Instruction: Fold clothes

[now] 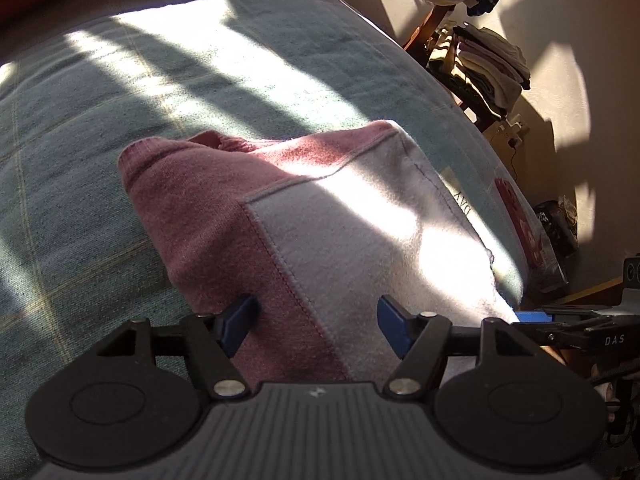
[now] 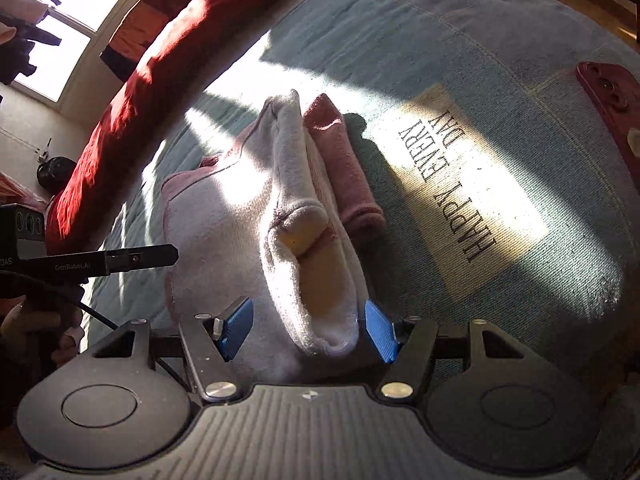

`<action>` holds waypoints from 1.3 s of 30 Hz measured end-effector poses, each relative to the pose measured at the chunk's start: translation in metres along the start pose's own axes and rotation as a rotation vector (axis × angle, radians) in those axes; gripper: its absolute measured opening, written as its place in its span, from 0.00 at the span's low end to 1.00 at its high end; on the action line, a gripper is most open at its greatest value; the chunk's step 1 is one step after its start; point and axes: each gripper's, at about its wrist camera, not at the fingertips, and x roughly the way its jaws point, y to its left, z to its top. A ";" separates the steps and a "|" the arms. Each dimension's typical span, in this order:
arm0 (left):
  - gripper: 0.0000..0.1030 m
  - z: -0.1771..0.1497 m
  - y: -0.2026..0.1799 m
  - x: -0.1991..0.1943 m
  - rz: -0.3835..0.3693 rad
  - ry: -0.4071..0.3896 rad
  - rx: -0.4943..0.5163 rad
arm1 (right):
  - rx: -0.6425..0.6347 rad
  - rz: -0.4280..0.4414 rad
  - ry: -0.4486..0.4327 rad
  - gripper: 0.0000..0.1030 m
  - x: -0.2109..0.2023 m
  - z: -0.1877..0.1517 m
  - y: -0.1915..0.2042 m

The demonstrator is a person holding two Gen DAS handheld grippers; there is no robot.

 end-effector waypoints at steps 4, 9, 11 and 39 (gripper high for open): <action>0.68 0.001 -0.002 0.002 0.008 0.014 0.006 | 0.050 0.072 0.048 0.65 0.006 -0.005 -0.009; 0.68 0.002 -0.002 0.003 0.011 0.026 0.001 | 0.028 0.151 0.079 0.68 0.017 0.005 -0.012; 0.69 0.003 -0.002 0.003 0.012 0.031 0.002 | 0.035 0.173 0.075 0.68 0.019 0.012 -0.016; 0.73 0.009 -0.011 0.000 0.008 0.048 0.039 | -0.132 0.221 0.079 0.25 0.046 0.083 -0.011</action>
